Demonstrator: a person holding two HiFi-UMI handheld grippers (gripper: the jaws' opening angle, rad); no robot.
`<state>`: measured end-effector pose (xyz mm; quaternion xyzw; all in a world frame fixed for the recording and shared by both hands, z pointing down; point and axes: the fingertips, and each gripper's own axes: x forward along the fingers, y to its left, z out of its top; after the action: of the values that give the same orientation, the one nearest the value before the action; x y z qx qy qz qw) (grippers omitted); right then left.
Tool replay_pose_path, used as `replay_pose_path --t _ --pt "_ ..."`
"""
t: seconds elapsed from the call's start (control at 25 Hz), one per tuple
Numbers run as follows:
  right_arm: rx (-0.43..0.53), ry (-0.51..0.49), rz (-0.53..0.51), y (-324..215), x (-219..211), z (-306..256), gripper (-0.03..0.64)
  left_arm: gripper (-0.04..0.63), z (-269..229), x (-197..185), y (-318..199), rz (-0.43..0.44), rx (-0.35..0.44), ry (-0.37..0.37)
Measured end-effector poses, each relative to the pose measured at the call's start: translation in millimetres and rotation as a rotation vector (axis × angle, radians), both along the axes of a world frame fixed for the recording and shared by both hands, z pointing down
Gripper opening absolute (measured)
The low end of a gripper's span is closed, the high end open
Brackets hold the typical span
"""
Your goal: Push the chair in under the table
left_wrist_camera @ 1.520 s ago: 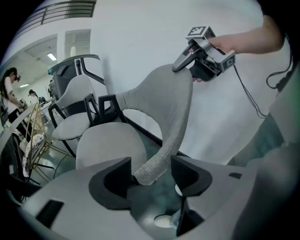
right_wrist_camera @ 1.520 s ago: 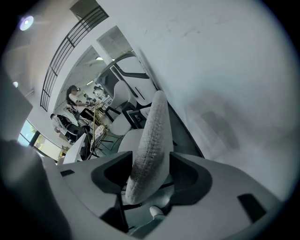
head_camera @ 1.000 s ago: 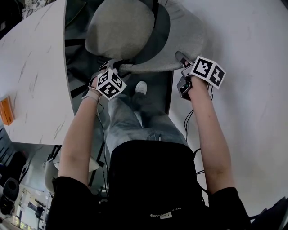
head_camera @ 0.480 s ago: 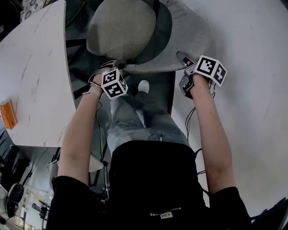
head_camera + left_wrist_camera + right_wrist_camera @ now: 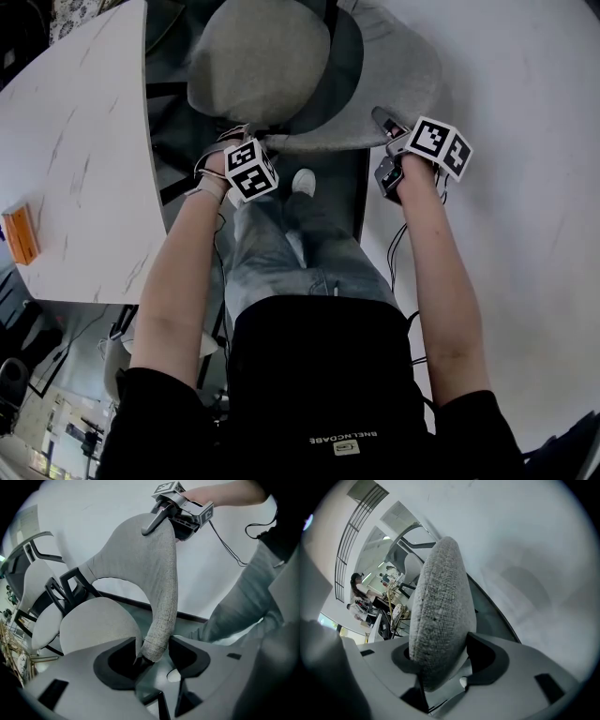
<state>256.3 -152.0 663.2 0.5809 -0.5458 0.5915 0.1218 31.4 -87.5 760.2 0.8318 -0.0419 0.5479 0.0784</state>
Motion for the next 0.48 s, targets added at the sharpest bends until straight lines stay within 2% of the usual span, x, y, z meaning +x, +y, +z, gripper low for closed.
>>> replay_pose_path --t 0.48 --pt "0.003 0.019 -0.057 -4.8 -1.6 -2.0 0.233 0.215 0.9 5.0 5.3 -0.079 0.021 -0.041"
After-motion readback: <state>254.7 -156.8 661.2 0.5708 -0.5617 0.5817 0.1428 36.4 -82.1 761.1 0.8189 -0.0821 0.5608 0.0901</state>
